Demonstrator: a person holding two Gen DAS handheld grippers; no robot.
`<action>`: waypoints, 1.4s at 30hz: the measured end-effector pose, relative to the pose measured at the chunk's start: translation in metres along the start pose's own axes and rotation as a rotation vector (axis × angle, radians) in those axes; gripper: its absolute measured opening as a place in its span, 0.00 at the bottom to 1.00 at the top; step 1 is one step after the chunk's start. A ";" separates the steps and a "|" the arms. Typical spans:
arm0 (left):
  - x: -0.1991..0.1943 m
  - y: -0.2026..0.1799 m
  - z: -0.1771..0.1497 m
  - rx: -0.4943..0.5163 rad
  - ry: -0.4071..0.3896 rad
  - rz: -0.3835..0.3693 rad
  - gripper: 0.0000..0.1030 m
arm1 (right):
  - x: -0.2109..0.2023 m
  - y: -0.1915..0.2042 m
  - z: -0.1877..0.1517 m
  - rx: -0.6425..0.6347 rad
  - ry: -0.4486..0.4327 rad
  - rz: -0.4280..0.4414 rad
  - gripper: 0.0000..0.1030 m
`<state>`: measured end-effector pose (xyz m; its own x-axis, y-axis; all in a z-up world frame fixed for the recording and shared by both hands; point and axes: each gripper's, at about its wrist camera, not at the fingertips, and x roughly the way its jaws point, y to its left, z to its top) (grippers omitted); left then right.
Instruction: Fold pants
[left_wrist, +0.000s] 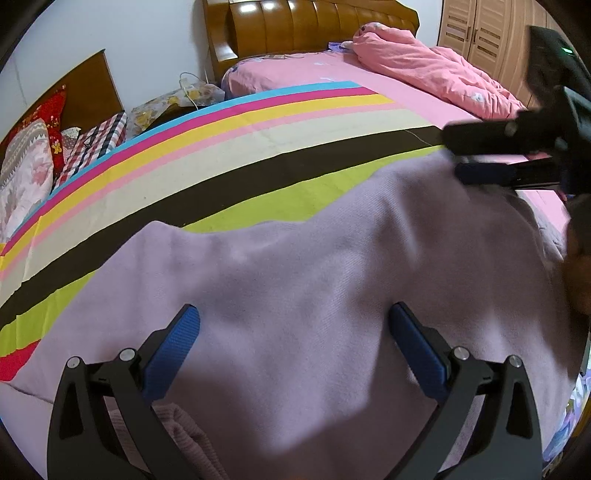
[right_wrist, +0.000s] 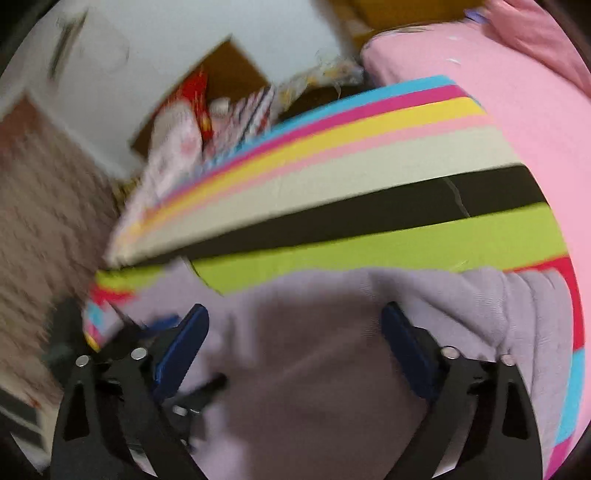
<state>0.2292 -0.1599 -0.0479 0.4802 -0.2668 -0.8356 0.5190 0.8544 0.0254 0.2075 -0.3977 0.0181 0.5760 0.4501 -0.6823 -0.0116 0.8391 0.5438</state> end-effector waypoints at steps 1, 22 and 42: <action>0.000 0.000 0.000 -0.001 -0.001 -0.001 0.99 | -0.014 0.003 -0.005 0.000 -0.039 -0.045 0.87; 0.001 0.004 0.005 -0.006 0.000 0.015 0.99 | -0.146 -0.052 -0.173 0.066 -0.162 0.009 0.96; -0.081 0.008 -0.020 -0.022 -0.174 0.076 0.99 | -0.082 -0.045 -0.147 0.143 -0.150 -0.078 0.96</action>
<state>0.1803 -0.1220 0.0087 0.6337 -0.2725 -0.7240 0.4619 0.8840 0.0716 0.0406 -0.4274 -0.0225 0.6860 0.3259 -0.6505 0.1481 0.8128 0.5634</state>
